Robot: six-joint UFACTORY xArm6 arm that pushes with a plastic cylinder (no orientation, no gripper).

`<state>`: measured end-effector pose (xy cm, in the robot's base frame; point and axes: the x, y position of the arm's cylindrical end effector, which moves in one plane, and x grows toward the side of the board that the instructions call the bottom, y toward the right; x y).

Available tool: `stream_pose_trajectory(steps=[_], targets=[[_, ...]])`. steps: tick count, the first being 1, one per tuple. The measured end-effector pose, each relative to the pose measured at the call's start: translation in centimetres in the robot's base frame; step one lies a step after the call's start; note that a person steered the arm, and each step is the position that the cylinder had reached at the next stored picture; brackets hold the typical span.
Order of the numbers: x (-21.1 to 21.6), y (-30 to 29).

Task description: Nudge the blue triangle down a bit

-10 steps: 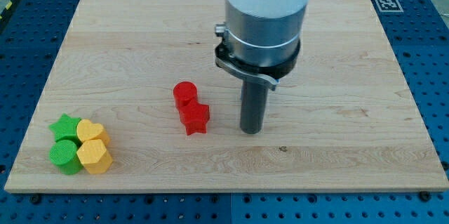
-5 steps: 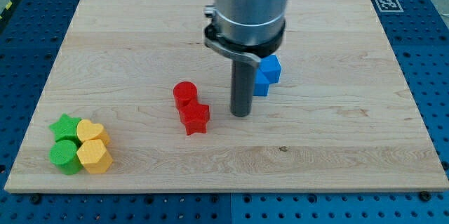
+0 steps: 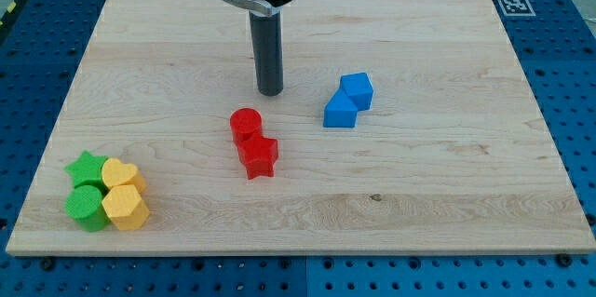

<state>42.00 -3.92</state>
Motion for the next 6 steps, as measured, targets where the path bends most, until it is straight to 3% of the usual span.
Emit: stream_pose_trajectory(steps=[2, 6], targets=[[-1.0, 2.1], [1.2, 5.2]])
